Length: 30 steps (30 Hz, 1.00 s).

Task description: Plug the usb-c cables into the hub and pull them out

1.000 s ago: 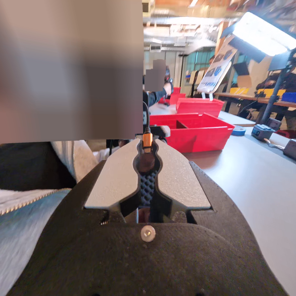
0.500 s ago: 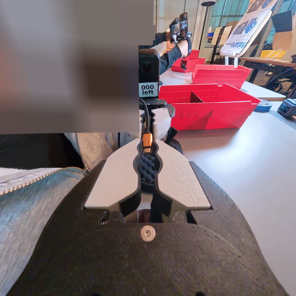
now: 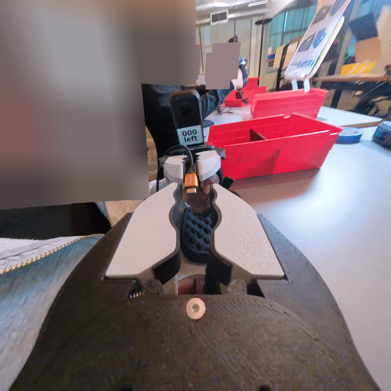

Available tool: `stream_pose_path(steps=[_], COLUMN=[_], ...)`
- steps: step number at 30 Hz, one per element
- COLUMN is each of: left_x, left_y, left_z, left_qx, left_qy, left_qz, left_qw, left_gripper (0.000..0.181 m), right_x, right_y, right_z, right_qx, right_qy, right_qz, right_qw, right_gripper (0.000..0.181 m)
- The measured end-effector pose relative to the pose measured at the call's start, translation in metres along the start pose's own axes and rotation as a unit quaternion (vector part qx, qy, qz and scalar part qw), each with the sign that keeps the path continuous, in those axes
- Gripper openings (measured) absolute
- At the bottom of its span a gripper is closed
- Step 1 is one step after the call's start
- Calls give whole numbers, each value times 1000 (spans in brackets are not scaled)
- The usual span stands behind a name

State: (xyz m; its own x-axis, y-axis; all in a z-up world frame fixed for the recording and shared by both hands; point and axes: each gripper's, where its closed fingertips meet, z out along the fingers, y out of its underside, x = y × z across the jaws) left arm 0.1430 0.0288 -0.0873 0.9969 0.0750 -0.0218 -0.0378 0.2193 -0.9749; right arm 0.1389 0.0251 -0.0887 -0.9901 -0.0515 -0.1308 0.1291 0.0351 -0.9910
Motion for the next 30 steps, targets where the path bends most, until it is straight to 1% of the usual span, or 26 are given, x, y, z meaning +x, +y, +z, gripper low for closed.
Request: stream_pose_path(steps=[2, 8, 10, 14, 16, 19, 23, 25, 27, 30], left_x=[-3, -5, -5, -6, -5, -6, -4, -1, 1, -1], left_y=[-6, -5, -5, -4, -3, -3, 0, 3, 6, 7], left_z=[-2, -1, 0, 1, 1, 2, 3, 4, 5, 4], left_qx=[21, 21, 24, 26, 23, 26, 18, 6, -8, -14], left_qy=[-5, -10, -12, -14, -12, -12, -8, 1, 3, -4], left_qz=[-16, -20, -23, -24, -24, -27, -28, -25, -17, -11], left_qw=[1000, 1000, 999, 999, 999, 999, 999, 1000, 1000, 1000], left_gripper=[12, 12, 12, 12, 12, 12, 13, 18, 19, 13], right_x=[2, 2, 2, 2, 2, 2, 1, 0, 0, -1], right_y=[-3, -6, -7, -7, -7, -7, -4, -1, 2, 0], right_z=[-3, -2, -1, -2, -2, -2, -3, -2, 0, 0], right_qx=[12, 31, 35, 37, 40, 39, 29, 17, 9, 14], right_qy=[6, 16, 16, 17, 14, 13, 8, 3, 2, -3], right_qz=[-16, -44, -50, -58, -53, -54, -55, -53, -53, -43], right_qw=[1000, 998, 998, 998, 998, 998, 998, 998, 999, 999], right_gripper=[26, 13, 11, 15, 11, 11, 11, 11, 11, 11])
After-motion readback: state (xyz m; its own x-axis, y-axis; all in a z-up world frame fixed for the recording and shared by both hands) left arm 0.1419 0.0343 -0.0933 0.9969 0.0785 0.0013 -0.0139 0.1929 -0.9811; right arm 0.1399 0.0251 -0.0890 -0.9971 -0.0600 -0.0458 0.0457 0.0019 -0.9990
